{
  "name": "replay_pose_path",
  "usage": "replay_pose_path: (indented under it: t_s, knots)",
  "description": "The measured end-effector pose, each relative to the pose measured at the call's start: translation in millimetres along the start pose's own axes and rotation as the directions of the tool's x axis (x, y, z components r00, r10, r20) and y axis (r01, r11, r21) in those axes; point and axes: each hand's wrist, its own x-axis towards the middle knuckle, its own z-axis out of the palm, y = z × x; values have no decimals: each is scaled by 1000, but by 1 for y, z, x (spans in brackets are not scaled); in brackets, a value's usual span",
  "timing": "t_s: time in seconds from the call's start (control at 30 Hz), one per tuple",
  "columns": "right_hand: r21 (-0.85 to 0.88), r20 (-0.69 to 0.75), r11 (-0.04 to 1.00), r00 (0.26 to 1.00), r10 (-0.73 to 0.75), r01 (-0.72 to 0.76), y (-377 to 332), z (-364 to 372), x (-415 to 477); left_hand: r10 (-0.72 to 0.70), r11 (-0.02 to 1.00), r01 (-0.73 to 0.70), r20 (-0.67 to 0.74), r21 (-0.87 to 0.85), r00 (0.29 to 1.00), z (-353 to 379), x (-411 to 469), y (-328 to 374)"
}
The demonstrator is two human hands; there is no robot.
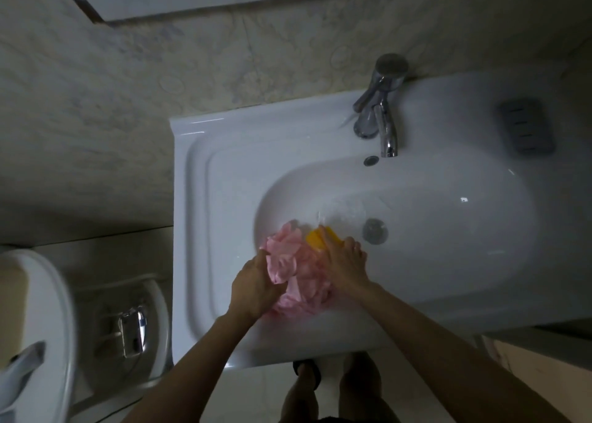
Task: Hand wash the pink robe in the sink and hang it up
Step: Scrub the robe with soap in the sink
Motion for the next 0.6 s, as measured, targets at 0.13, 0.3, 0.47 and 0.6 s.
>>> replay_pose_path:
  t_s: [0.13, 0.3, 0.47, 0.6]
  knots:
    - [25, -70, 971, 970, -233, 236, -42, 16, -54, 30, 999, -30, -30, -13, 999, 3, 1, -1]
    - [-93, -24, 995, 999, 22, -25, -11, 33, -14, 87, 990, -88, 17, 109, 996, 8, 6, 3]
    - [-54, 119, 996, 990, 75, -69, 8, 11, 6, 415, 797, -322, -76, 511, 907, 9, -3, 8]
    - [514, 140, 856, 990, -31, -46, 28, -18, 6, 672, 582, -634, 137, 509, 728, 13, -6, 17]
